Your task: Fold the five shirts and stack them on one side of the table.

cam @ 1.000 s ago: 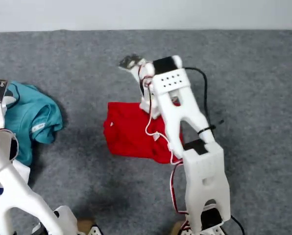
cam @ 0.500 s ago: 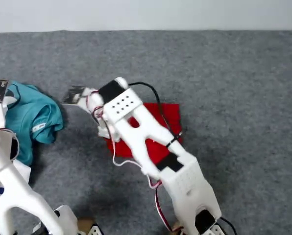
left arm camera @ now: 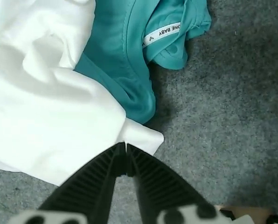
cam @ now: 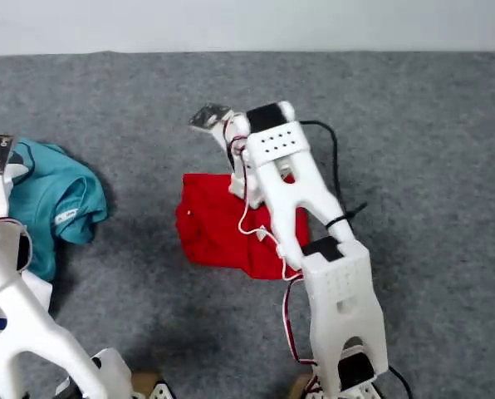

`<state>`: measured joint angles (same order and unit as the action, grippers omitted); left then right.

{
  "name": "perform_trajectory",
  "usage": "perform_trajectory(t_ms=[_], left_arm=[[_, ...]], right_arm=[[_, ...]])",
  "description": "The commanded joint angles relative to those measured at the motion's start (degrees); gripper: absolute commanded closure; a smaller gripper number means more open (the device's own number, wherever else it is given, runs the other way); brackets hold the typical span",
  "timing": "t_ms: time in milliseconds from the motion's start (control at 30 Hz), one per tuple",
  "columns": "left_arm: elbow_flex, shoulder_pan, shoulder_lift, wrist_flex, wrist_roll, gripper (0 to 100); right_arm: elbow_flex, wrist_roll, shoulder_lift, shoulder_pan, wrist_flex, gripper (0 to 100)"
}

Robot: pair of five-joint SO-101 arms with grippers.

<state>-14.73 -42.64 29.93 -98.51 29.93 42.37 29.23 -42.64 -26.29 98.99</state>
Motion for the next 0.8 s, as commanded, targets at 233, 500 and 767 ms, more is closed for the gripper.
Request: perform_trajectory(t_ms=[233, 500, 767], left_arm=[[0.3, 0.3, 1.8, 1.4, 0.4, 99], [0.4, 0.3, 1.8, 1.4, 0.4, 99], [0.4, 0.4, 1.8, 1.4, 0.4, 99]], right_arm=[[0.4, -0.4, 6.1, -15.7, 4.1, 98.9], [0.4, -0.4, 14.5, -11.0, 3.6, 98.9], [0.6, -0.4, 2.2, -0.2, -1.9, 98.9]])
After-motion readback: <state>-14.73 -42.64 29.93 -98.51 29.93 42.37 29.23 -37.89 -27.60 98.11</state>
